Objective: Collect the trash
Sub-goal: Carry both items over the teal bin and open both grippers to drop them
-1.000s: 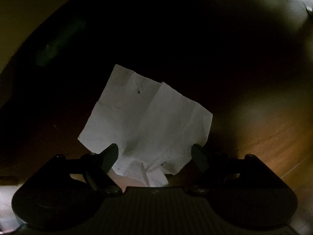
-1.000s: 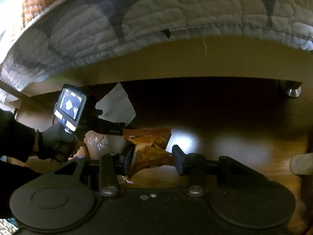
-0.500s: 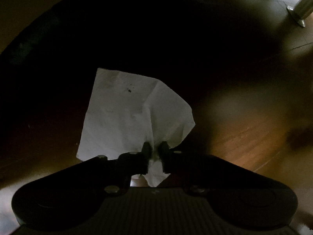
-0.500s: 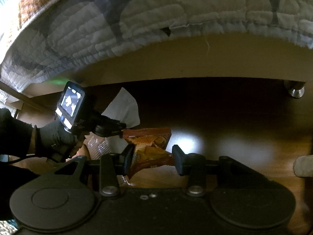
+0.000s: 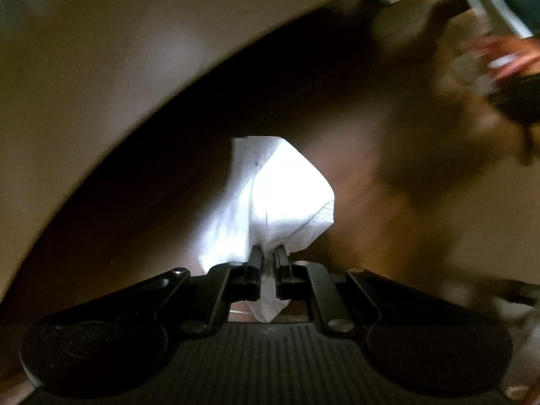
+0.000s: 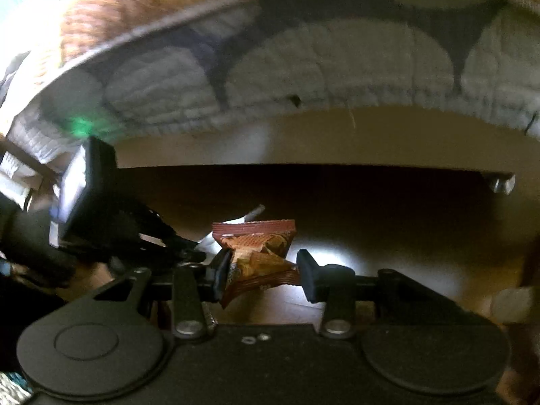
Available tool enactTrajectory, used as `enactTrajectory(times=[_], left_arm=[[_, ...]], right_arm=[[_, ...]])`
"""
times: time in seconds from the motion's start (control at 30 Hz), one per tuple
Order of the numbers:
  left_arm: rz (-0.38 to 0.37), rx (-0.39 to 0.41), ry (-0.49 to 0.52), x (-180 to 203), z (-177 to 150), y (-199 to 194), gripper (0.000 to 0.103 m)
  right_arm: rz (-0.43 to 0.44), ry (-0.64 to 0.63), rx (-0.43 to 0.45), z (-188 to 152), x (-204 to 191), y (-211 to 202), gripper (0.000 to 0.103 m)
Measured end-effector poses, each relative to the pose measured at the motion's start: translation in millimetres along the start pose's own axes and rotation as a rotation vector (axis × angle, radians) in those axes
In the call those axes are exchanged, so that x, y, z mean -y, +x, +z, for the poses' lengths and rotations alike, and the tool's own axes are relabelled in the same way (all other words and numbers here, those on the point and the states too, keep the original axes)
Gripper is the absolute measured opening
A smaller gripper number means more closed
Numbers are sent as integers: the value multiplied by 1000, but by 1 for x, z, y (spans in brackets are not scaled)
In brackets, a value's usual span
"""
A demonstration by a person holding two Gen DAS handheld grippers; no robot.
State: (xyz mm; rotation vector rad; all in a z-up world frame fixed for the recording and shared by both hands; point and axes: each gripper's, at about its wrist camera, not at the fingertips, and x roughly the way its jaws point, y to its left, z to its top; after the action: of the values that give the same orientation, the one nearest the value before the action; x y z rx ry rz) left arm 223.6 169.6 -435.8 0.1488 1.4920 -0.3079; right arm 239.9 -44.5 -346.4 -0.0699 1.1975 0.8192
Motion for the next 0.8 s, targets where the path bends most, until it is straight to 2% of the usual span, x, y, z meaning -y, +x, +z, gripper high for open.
enactTrajectory(times=[0.13, 0.27, 0.37, 0.53, 0.67, 0.8], left_arm=[[-36, 42, -1, 8, 5, -54, 7], [-48, 116, -10, 12, 10, -107, 7], [-59, 168, -58, 22, 7, -144, 7], [-75, 287, -125, 55, 4, -219, 7], [-81, 396, -172, 84, 5, -257, 7], [-43, 472, -169, 122, 11, -285, 7]], right_arm=[[-47, -33, 18, 0, -12, -28, 42], [-84, -58, 92, 3, -27, -70, 42], [-113, -31, 137, 0, -33, -108, 42], [-162, 3, 231, -6, -31, -184, 42], [-213, 13, 301, -8, -26, -245, 42], [-265, 26, 348, -15, -20, -295, 42]])
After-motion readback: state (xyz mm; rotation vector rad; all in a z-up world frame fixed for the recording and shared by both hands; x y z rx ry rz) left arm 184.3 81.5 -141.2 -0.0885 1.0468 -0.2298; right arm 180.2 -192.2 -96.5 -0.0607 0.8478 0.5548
